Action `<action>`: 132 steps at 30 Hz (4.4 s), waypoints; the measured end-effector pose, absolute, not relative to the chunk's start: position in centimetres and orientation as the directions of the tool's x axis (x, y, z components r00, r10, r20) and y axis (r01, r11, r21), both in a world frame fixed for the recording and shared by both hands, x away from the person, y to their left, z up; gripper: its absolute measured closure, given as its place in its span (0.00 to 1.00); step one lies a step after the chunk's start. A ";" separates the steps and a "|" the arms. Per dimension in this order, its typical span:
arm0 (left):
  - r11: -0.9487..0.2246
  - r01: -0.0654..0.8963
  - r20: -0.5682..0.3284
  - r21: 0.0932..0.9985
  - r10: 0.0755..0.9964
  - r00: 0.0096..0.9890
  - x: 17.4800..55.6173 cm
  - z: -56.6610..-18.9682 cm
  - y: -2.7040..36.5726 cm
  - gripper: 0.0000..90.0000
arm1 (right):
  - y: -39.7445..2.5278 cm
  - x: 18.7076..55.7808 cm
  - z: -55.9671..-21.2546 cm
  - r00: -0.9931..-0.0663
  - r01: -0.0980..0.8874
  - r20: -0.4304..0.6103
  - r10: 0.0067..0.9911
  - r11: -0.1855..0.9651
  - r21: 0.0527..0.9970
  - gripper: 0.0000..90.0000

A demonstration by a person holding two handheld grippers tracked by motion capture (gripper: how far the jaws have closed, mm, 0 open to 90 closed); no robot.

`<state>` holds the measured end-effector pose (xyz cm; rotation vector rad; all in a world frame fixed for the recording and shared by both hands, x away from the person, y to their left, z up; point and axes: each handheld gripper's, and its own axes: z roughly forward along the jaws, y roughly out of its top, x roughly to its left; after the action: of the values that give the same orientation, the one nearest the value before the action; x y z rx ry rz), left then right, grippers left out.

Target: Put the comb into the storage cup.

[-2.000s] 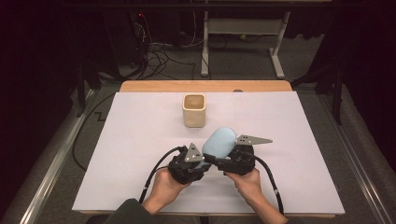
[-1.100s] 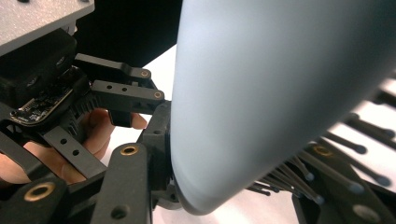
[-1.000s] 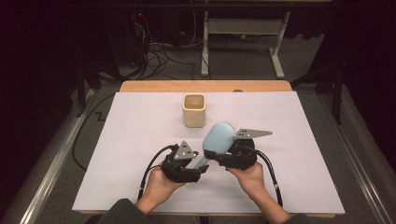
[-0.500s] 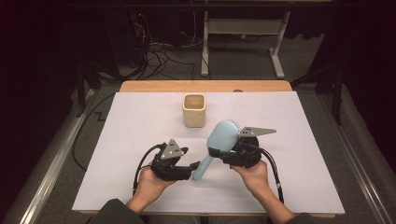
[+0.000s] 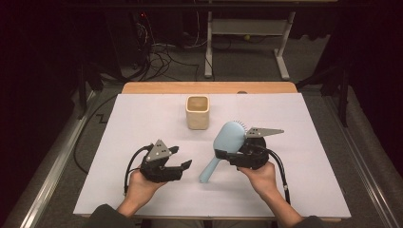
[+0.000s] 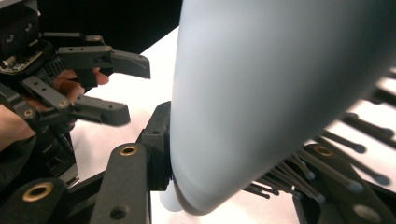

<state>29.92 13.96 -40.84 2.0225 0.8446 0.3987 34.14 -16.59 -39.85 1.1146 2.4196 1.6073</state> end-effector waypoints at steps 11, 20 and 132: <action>-0.352 0.405 -0.006 0.844 0.749 0.663 29.0 -41.0 17.4 0.37 | -16.9 34.3 -39.7 -0.738 0.540 0.333 0.587 0.219 0.812 0.60; -0.331 0.410 -0.007 0.850 0.771 0.637 28.7 -41.5 19.1 0.37 | -17.2 34.5 -39.5 -0.734 0.542 0.327 0.595 0.223 0.810 0.60; -0.221 0.453 -0.046 0.864 0.861 0.507 27.1 -46.1 24.7 0.39 | -16.0 42.8 -31.9 -0.673 0.535 0.261 0.692 0.213 0.817 0.59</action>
<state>27.11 24.70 -46.15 1.8520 1.0917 0.5714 42.78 -15.99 -31.91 1.1846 2.3161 1.4548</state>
